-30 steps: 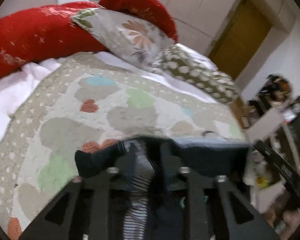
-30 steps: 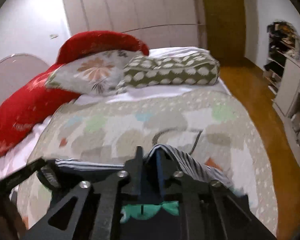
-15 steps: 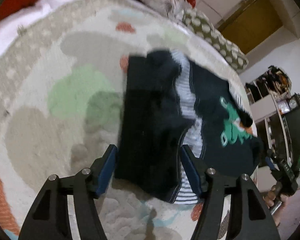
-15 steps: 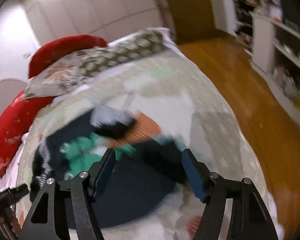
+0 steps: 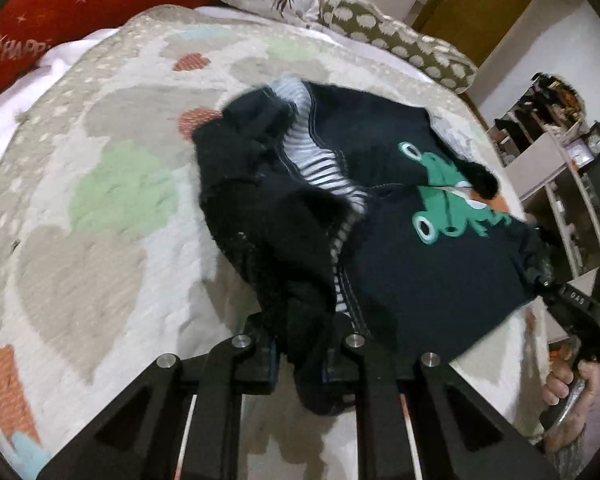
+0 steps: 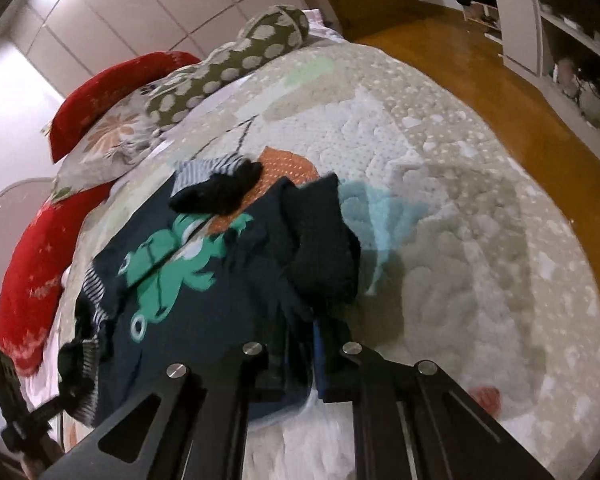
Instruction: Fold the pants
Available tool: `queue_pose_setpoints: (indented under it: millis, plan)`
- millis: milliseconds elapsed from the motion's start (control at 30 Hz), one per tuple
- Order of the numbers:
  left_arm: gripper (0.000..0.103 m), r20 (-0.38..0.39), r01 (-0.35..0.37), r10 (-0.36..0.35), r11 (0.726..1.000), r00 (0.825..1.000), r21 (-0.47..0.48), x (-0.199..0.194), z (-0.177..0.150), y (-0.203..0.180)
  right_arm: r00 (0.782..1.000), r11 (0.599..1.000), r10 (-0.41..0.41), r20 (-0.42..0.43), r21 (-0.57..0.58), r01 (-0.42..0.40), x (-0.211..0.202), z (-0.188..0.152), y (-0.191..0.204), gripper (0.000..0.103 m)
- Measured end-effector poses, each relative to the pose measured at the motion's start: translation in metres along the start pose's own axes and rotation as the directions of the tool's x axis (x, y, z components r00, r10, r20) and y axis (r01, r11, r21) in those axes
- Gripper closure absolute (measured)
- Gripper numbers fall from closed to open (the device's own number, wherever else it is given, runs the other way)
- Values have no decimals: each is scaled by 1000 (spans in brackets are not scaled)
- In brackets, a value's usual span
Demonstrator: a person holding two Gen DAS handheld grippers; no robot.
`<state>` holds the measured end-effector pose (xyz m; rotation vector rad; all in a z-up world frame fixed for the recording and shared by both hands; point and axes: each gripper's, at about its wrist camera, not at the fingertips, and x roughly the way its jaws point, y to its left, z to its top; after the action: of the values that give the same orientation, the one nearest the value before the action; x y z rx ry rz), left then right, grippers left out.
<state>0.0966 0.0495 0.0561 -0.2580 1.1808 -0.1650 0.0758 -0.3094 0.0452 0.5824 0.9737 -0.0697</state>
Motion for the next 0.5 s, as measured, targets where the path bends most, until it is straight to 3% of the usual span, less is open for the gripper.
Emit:
queue_pose_setpoints:
  millis: [167,367,500]
  plan:
    - [90,43,6,-5,1000,999,-20,-40,-35,22,994,994,104,-28,22,-104,-36,-27,-7,94]
    - [88,65,-13,18,998,998,-69,-64,-91,54,977,983,179,-118,-15,-182,-65,-92,-9,94]
    - [71,53,-61,66,994,996,-89,-58,-114,74,970,979,183,-162,-61,-195,-69,-132,-11,90]
